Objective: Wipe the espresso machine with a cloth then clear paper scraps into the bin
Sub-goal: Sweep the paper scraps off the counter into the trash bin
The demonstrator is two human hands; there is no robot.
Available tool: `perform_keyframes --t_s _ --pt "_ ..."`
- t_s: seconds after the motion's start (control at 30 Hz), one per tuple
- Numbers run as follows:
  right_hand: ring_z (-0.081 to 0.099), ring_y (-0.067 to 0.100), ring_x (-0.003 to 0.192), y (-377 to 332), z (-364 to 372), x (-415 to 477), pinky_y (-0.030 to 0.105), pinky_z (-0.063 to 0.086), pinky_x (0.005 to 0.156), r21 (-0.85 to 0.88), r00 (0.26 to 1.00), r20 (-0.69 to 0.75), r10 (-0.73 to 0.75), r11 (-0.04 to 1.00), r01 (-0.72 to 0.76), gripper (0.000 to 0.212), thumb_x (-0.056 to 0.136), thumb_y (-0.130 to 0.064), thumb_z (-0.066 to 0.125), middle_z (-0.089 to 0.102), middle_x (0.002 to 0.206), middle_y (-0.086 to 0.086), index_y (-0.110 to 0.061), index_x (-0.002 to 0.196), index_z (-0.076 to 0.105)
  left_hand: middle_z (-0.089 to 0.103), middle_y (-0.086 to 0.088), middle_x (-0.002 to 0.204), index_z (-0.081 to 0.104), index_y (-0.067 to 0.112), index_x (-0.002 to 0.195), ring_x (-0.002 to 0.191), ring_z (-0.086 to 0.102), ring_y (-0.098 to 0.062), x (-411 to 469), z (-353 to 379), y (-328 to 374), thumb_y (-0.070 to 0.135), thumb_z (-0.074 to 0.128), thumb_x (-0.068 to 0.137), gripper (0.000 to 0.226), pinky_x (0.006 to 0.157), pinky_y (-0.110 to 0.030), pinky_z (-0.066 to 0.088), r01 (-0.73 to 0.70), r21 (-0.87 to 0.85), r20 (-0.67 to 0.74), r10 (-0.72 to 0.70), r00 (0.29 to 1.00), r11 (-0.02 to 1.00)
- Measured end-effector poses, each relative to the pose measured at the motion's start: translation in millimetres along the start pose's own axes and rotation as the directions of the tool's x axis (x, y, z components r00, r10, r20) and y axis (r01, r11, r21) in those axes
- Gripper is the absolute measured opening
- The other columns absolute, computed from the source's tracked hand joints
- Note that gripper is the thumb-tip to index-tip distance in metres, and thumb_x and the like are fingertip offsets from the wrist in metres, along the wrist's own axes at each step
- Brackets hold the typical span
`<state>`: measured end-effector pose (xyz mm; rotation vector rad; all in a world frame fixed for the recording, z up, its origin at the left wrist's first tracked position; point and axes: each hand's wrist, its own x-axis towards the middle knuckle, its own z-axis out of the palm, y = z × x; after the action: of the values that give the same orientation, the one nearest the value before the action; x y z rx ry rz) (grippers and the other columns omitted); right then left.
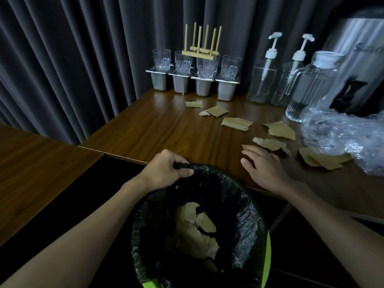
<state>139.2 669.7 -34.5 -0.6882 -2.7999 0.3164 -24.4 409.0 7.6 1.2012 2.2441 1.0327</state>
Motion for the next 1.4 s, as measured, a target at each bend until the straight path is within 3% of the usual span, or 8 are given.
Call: perform_keyframes --t_s 0.17,0.4,0.67,0.8,0.9,1.03,1.2,1.4 --pt "0.045 0.014 0.122 11 -7 -6 0.039 0.028 0.094 0.103 0.994 -0.063 -0.084 0.991 0.090 0.032 0.103 -0.026 0.040 0.052 0.126 -0.011 -0.025 0.129 0.059 0.078 0.005 0.095 0.080 0.019 0.098 0.089 0.073 -0.009 -2 20 16 0.024 0.075 0.089 0.011 0.090 -0.046 0.058 0.008 -0.042 0.002 -0.008 1.000 0.999" --pt "0.040 0.027 0.127 37 -22 -24 0.045 0.033 0.102 0.116 1.000 0.022 -0.009 0.993 0.007 0.021 0.096 -0.030 0.057 0.051 0.135 0.000 -0.033 0.116 0.064 0.066 0.003 0.133 0.071 0.036 0.107 0.153 0.003 -0.038 -9 75 32 0.037 0.068 0.093 0.014 0.110 -0.069 -0.019 0.057 0.030 -0.140 -0.052 0.989 0.998" --pt "0.047 0.023 0.124 39 -34 -17 0.032 0.039 0.094 0.329 0.995 0.089 0.045 0.942 -0.071 0.054 0.090 -0.019 0.065 0.051 0.138 0.005 -0.021 0.140 0.043 0.071 0.010 0.113 0.075 0.018 0.112 0.123 0.046 -0.006 -10 81 37 0.031 0.073 0.090 0.026 0.122 -0.031 0.002 0.007 0.097 -0.235 0.016 0.972 0.995" --pt "0.056 0.014 0.104 35 -42 -14 0.021 0.043 0.069 0.479 0.993 0.104 0.059 0.872 -0.102 0.041 0.092 -0.012 0.061 0.055 0.130 0.006 -0.022 0.131 0.055 0.055 0.011 0.113 0.072 0.029 0.094 0.119 0.051 -0.016 -8 74 42 0.035 0.076 0.086 0.011 0.112 -0.031 0.034 0.052 0.192 -0.197 -0.014 0.980 0.980" --pt "0.056 0.007 0.107 22 -59 -27 0.018 0.047 0.076 0.656 0.999 0.040 0.037 0.753 -0.054 0.038 0.091 -0.007 0.062 0.058 0.126 0.002 -0.027 0.123 0.059 0.035 -0.007 0.157 0.072 0.027 0.102 0.149 0.027 -0.023 -4 68 46 0.035 0.075 0.088 0.016 0.114 -0.028 0.020 0.082 0.244 -0.130 -0.052 0.990 0.966" --pt "0.067 0.012 0.102 1 -79 -55 0.028 0.055 0.088 0.814 0.972 0.157 -0.174 0.581 -0.027 0.038 0.089 -0.011 0.068 0.069 0.111 0.001 -0.027 0.122 0.062 0.057 -0.002 0.144 0.064 0.022 0.127 0.140 0.045 -0.020 -3 67 45 0.036 0.070 0.091 0.039 0.123 -0.048 0.025 0.016 0.251 -0.077 0.004 0.997 0.968" --pt "0.060 0.001 0.106 -4 -62 -61 0.013 0.045 0.083 0.636 1.000 0.002 -0.031 0.771 0.023 0.029 0.093 -0.014 0.063 0.067 0.115 -0.009 -0.023 0.120 0.064 0.034 -0.007 0.161 0.049 0.018 0.147 0.152 0.017 -0.035 -6 70 41 0.044 0.060 0.097 0.057 0.124 -0.044 0.013 0.068 0.316 -0.046 -0.056 0.997 0.946" --pt "0.018 0.023 0.147 31 -35 -37 0.052 0.025 0.115 0.187 0.984 -0.101 0.146 0.974 -0.125 0.055 0.097 -0.027 0.055 0.026 0.157 0.005 -0.016 0.148 0.036 0.034 -0.008 0.161 0.057 0.015 0.140 0.152 0.017 -0.038 -5 68 42 0.044 0.056 0.099 0.050 0.124 -0.042 0.014 0.057 0.323 -0.016 -0.055 0.998 0.945"
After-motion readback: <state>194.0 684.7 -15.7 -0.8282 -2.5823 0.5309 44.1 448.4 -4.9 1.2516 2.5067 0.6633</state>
